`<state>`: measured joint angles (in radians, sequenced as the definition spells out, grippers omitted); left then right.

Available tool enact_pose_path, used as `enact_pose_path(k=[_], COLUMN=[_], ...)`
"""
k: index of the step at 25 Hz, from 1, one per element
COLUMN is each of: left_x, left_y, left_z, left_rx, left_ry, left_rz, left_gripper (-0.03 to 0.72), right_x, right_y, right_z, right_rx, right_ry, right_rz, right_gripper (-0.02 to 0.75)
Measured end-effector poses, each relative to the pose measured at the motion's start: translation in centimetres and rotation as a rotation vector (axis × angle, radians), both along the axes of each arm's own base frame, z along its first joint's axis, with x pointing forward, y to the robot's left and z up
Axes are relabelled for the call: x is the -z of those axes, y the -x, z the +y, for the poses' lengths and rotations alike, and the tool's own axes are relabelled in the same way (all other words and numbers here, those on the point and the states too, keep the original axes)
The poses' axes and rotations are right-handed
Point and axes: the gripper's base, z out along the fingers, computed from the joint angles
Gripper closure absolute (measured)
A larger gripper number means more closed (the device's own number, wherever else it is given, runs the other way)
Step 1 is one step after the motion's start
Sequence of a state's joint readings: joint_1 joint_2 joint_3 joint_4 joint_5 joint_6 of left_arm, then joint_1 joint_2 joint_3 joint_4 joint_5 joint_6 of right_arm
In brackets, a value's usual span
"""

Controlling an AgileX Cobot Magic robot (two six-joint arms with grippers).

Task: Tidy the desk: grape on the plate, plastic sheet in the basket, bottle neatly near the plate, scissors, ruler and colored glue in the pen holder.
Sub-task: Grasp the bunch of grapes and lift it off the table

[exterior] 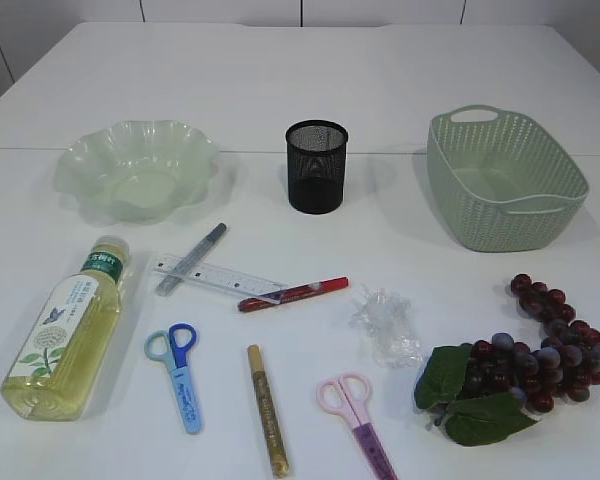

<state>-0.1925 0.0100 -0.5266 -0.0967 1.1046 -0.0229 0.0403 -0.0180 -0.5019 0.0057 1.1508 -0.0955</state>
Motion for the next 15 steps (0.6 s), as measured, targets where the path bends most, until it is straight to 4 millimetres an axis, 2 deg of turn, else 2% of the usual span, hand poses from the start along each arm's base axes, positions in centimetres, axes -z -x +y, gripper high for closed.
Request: enact_pose_path(k=[15], left_x=[0.00], left_y=[0.00], left_z=[0.00], left_rx=[0.000], left_ry=[0.000], left_rz=[0.000], left_gripper=[0.400], right_x=[0.00], right_y=[0.00], right_z=[0.00], right_rx=[0.000], right_ry=[0.000], right_rz=[0.000], right_gripper=[0.208])
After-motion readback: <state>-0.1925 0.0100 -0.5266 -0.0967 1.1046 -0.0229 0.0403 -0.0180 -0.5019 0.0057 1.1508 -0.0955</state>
